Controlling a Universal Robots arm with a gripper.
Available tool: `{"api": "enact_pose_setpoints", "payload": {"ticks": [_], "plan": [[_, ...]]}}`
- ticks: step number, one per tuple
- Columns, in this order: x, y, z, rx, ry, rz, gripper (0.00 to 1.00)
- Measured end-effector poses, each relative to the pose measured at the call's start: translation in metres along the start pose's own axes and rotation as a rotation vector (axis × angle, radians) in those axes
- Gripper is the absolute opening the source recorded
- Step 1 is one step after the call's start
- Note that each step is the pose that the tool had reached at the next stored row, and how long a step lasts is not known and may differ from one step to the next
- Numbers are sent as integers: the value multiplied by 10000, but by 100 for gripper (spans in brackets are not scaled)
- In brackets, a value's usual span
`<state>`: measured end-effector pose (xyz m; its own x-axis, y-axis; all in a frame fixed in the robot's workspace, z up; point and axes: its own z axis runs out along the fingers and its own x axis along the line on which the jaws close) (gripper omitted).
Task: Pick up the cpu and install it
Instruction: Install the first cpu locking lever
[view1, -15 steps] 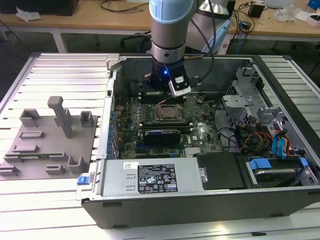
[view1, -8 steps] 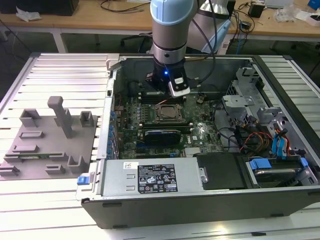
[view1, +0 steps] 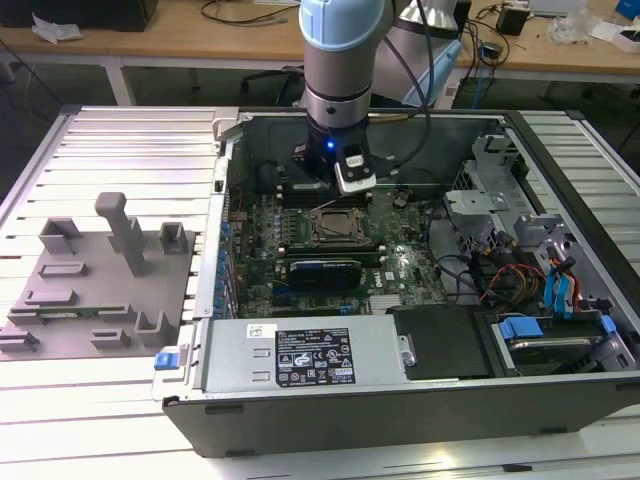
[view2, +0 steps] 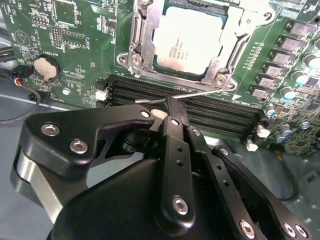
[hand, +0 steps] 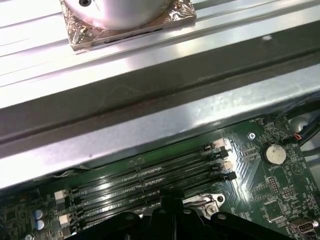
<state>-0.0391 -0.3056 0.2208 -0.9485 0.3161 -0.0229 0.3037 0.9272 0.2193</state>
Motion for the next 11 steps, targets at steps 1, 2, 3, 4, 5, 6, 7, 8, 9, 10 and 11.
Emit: {"api": "enact_pose_setpoints", "payload": {"ticks": [1,2,3,4,5,6,7,8,9,10,11], "plan": [[2,6,4,1,-13,58,11],[4,11,7,3,-25,109,11],[7,17,12,4,-45,200,11],[7,20,17,5,-60,263,11],[7,21,22,6,-73,323,11],[5,21,26,9,-85,375,11],[4,21,31,11,-97,428,11],[2,21,36,15,-110,486,11],[-3,19,50,22,-142,621,11],[-6,19,57,23,-155,679,11],[-9,18,64,23,-166,726,11]]}}
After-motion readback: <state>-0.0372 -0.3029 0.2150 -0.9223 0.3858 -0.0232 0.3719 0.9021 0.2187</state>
